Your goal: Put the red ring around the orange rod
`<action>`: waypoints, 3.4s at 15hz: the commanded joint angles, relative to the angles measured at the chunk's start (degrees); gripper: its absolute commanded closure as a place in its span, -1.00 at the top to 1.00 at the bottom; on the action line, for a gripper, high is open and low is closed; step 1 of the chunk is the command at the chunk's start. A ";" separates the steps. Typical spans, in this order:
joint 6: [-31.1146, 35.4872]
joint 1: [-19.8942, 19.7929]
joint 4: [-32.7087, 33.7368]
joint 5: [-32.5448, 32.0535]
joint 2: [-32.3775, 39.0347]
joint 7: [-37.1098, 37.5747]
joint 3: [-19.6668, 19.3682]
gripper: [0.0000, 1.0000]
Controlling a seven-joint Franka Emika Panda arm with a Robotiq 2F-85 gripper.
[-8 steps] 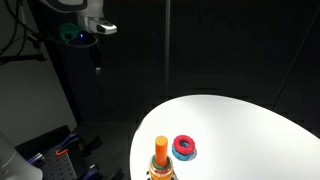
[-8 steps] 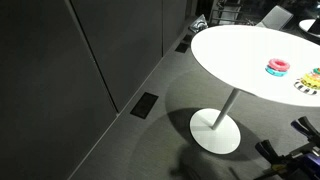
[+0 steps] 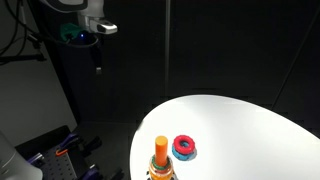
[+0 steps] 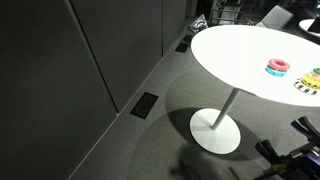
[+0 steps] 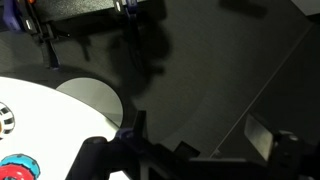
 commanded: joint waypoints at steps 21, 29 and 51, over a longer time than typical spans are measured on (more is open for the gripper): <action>20.81 -13.91 4.90 -19.16 13.69 -0.61 -8.05 1.00; 22.79 -15.47 9.26 -23.22 21.67 0.29 -12.18 1.00; 31.07 -14.47 18.79 -24.53 40.33 13.10 -17.67 1.00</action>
